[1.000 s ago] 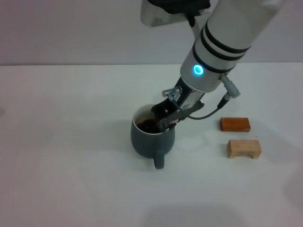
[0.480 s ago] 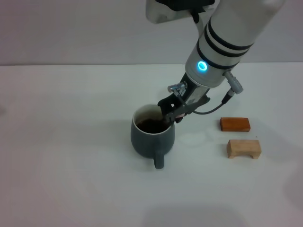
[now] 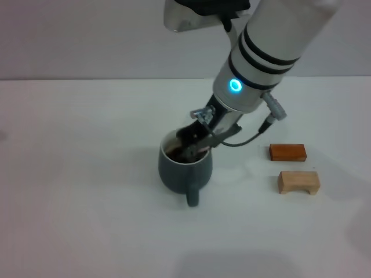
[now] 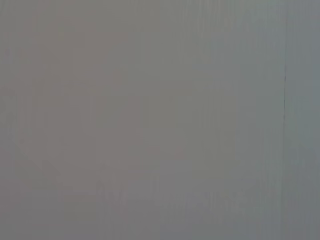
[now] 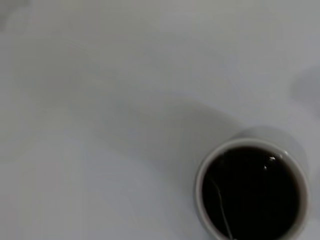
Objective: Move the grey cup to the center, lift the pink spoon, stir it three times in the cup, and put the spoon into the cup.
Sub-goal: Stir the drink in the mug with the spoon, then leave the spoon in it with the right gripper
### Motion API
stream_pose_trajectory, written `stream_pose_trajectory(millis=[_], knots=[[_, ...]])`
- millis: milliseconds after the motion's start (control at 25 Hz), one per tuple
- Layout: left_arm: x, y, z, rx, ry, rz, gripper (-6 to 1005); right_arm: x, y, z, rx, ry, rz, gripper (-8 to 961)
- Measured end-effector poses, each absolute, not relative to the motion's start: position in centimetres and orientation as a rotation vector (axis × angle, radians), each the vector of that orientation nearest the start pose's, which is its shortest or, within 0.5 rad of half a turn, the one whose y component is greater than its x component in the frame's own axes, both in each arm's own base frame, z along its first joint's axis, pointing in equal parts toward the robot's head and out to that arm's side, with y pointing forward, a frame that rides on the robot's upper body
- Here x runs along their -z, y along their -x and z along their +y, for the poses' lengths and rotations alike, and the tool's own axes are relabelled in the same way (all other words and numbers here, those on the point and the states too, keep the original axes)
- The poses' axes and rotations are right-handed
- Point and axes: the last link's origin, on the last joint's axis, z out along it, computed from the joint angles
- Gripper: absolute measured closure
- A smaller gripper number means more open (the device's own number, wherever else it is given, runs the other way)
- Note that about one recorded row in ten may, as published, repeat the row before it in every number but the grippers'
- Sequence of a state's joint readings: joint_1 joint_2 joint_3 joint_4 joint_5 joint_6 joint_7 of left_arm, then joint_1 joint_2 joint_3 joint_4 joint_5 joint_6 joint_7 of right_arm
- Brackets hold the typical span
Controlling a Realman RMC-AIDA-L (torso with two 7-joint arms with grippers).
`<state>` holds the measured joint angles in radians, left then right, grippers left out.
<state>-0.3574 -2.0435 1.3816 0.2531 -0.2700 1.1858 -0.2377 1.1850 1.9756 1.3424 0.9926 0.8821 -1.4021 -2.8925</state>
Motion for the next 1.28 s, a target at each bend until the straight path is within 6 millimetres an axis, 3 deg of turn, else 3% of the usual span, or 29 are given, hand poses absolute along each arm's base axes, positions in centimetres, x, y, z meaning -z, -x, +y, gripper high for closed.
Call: stream_pose_trajectory(millis=[240,440,640,880,1040,1280], knots=[[-8.5,36.7,33.0,0.759,1.18,-0.531,953,6.5,-3.8,39.6,0.49,2.365,1.29,833],[-8.5,36.8,32.9,0.758,1.18,-0.532,952,6.1,-4.4,39.3,0.547,2.35,1.314,833],[-8.6,36.9,32.8,0.758,1.179,-0.532,953,6.7,-3.5,38.4,0.548,2.399,1.321,833],[-8.7,36.9,32.8,0.758,1.178,-0.532,953,6.9,-3.1,38.9,0.485,2.403,1.306,833],[-8.6,36.9,32.8,0.759,1.179,-0.533,953,6.5,-4.1,39.7,0.484,2.355,1.311,833],[-8.6,37.0,32.7,0.756,1.179,-0.534,952,6.4,-4.7,39.3,0.52,2.35,1.338,833]])
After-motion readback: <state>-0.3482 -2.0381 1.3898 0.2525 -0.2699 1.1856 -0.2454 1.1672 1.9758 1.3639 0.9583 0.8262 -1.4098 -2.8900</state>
